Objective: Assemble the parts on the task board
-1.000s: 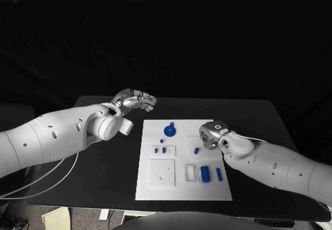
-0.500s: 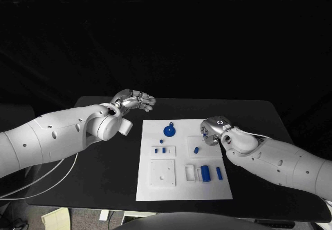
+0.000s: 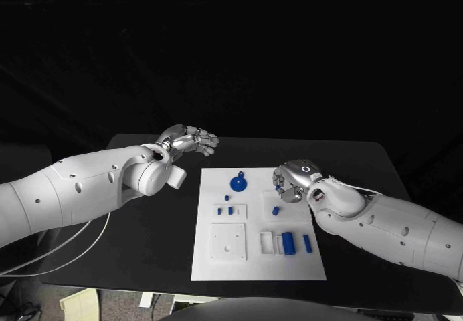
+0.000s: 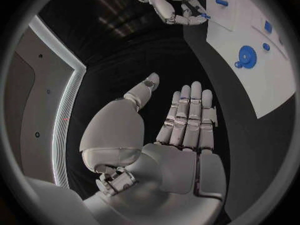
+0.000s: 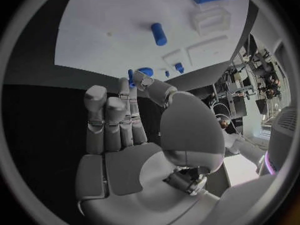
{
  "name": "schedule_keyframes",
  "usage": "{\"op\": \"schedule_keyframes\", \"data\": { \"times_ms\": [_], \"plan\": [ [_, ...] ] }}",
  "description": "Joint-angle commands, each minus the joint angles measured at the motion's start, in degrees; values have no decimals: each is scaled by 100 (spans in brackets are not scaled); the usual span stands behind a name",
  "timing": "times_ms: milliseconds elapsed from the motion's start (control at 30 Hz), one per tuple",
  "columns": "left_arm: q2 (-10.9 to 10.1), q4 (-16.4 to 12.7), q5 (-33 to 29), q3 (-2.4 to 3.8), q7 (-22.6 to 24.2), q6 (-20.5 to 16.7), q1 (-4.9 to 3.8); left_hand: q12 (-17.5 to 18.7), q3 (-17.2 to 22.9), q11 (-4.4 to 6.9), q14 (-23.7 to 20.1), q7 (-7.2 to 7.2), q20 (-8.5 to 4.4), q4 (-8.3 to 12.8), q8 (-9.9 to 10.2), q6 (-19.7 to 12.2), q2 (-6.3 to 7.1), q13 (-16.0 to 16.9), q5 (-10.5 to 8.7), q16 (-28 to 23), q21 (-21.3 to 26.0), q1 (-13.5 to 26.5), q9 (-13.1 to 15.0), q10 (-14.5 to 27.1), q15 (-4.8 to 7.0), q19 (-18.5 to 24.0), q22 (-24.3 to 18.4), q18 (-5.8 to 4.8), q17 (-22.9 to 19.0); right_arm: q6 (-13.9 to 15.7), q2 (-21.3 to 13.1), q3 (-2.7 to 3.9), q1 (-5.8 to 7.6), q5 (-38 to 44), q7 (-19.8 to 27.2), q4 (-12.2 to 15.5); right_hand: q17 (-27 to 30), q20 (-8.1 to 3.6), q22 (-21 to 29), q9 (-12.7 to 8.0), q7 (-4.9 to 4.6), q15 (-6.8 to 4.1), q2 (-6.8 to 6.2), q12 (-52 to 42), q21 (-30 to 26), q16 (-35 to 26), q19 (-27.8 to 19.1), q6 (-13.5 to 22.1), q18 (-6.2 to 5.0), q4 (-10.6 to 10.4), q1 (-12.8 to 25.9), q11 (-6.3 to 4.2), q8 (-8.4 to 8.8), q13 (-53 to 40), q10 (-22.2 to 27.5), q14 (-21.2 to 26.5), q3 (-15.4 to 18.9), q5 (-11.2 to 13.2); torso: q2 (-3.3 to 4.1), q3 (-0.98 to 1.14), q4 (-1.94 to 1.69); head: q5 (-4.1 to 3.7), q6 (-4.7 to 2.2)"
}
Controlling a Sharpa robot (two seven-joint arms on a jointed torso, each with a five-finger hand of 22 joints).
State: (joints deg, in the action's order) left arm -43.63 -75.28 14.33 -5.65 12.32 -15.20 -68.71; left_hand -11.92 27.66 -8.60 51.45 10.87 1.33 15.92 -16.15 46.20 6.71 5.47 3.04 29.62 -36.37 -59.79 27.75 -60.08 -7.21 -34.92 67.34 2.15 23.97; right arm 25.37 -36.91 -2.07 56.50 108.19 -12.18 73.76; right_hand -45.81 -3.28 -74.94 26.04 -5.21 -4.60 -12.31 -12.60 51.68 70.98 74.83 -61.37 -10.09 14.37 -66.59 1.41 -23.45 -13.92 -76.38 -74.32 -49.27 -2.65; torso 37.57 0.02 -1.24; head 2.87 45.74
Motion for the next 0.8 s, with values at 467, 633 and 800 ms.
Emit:
{"op": "schedule_keyframes", "data": {
  "times_ms": [467,633,800],
  "plan": [
    [61,22,10,5,59,-34,-28,26,-19,-22,36,7,14,-19,10,-43,23,-13,-7,-38,36,-43,-9,-7,5,-3,9,94,18,-24,443,-44,-126,-93,221,497,-4,-48,-68,16,8,-53,32,-9,17,-13,11,-37,-491,-13,-30,-16,-11,-34,-22,4,-42,-14,2,-19,-17,442,54],
    [117,22,10,5,75,-61,-34,27,-18,-22,37,7,14,-21,8,-43,22,-14,-7,-41,38,-42,-9,-9,5,-3,10,93,22,-78,552,-131,-242,-36,252,456,-3,-50,-66,17,7,-53,35,-7,15,-15,11,-34,-491,-14,-30,-16,-8,-40,-18,4,-46,-14,5,-17,-26,525,88],
    [161,64,10,6,80,-69,-46,27,-18,-22,39,7,14,-25,6,-42,19,-16,-7,-44,39,-40,-9,-11,5,-5,11,93,27,-115,657,-212,-321,2,280,408,-3,-52,-65,19,6,-52,39,-6,14,-17,11,-30,-491,-15,-30,-16,-6,-45,-15,5,-48,-14,5,-6,-8,658,117]
  ]
}}
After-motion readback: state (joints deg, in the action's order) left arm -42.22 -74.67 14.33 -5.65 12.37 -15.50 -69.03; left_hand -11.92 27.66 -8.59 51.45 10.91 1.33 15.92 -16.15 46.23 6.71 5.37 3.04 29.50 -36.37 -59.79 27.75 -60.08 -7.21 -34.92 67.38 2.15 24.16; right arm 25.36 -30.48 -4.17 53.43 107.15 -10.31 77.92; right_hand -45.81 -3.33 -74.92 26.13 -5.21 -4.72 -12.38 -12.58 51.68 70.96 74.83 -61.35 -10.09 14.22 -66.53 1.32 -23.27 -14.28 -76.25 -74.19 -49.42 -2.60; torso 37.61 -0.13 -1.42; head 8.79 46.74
